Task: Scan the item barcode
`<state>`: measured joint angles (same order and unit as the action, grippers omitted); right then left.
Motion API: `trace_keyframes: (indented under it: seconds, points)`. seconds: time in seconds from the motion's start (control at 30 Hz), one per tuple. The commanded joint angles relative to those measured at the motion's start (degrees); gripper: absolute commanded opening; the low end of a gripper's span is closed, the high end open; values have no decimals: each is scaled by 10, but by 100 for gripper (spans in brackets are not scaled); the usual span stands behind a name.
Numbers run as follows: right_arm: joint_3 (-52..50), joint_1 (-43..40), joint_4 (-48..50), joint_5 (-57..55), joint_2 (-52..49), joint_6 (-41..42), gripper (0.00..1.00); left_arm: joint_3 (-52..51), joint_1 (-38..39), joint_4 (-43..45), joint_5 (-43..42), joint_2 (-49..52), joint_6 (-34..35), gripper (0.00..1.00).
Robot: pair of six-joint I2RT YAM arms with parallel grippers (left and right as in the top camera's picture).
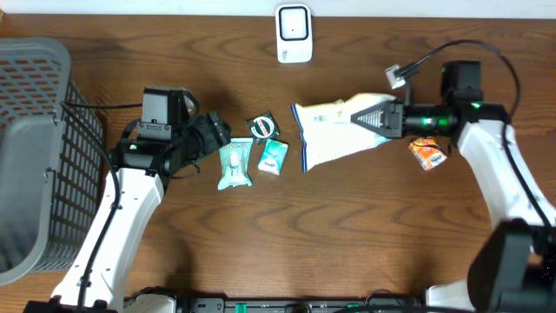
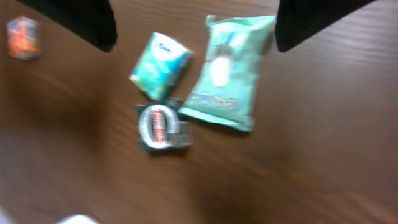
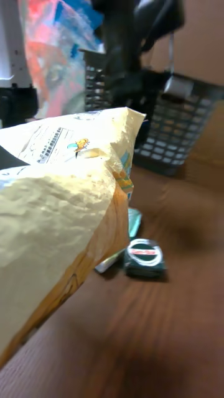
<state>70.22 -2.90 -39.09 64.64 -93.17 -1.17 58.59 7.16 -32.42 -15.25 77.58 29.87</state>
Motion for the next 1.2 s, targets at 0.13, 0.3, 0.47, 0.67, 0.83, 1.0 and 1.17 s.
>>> trace_keyframes:
  seconds: [0.13,0.3,0.47,0.67,0.83,1.0,1.17]
  points:
    - [6,-21,6,-54,151,103,1,2,-81,-25,57,0,-93,84]
    - [6,-20,10,-79,179,126,1,2,-152,-27,57,0,-93,91]
    - [17,10,66,-174,171,180,1,2,-191,-27,57,0,-93,98]
    - [159,92,45,-312,66,156,1,2,-190,-27,57,0,-93,98]
    - [315,161,47,-523,-60,110,2,2,-190,-27,57,0,-93,98]
    - [339,218,150,-730,-117,17,2,2,-190,-27,57,0,-93,98]
    - [339,275,293,-874,-180,-197,1,2,-190,-27,57,0,-93,98]
